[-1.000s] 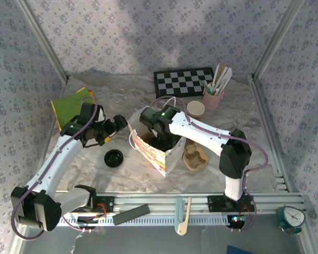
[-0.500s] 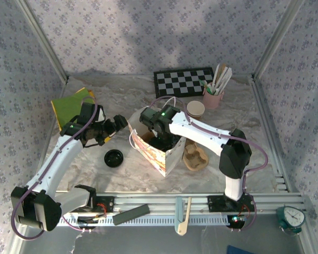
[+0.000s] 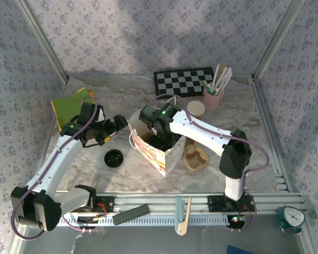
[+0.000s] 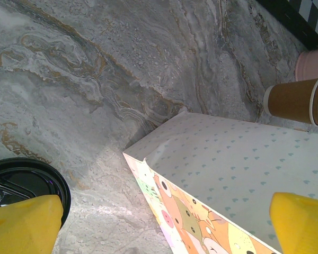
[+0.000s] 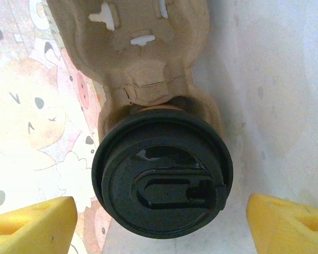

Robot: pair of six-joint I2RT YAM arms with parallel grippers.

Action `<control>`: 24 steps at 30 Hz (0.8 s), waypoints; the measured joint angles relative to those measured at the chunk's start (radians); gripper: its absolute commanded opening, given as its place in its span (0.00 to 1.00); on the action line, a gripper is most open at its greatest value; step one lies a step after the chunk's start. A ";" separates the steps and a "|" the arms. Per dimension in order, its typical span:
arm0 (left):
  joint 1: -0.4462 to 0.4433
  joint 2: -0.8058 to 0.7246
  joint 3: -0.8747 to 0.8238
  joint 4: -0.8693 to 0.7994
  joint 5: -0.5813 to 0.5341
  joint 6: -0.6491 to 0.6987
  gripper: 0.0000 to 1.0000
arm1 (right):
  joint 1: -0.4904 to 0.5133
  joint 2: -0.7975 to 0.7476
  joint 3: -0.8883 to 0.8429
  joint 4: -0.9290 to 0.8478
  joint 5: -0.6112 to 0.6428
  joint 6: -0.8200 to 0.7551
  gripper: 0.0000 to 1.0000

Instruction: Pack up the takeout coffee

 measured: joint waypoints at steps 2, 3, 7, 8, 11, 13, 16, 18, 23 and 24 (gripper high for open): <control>0.000 0.000 0.000 0.000 0.000 0.000 1.00 | 0.000 -0.001 0.005 0.000 0.003 0.000 0.85; 0.000 0.000 0.000 0.000 0.000 0.000 1.00 | 0.000 -0.002 0.005 0.000 0.005 0.001 0.85; 0.000 0.001 0.000 0.000 0.000 0.000 1.00 | 0.000 -0.005 0.005 -0.005 0.006 0.001 0.84; 0.000 0.002 0.000 0.000 0.000 0.000 1.00 | 0.000 -0.005 0.005 -0.006 0.006 0.002 0.84; 0.000 0.003 0.000 0.000 0.000 0.000 1.00 | 0.000 -0.005 0.005 -0.007 0.007 0.004 0.82; 0.000 0.003 0.000 0.000 0.000 0.000 1.00 | 0.000 -0.006 0.005 -0.007 0.007 0.005 0.82; 0.000 0.003 0.001 0.000 0.000 0.000 0.99 | 0.000 -0.011 0.005 -0.007 0.015 0.010 0.82; 0.000 0.004 0.006 -0.001 0.000 0.000 1.00 | 0.000 -0.016 0.005 -0.007 0.021 0.015 0.82; 0.000 0.004 0.031 -0.003 0.000 0.000 1.00 | 0.000 -0.037 0.032 -0.012 0.037 0.023 0.82; 0.000 0.004 0.034 -0.003 0.000 0.000 1.00 | -0.001 -0.041 0.041 -0.013 0.039 0.023 0.82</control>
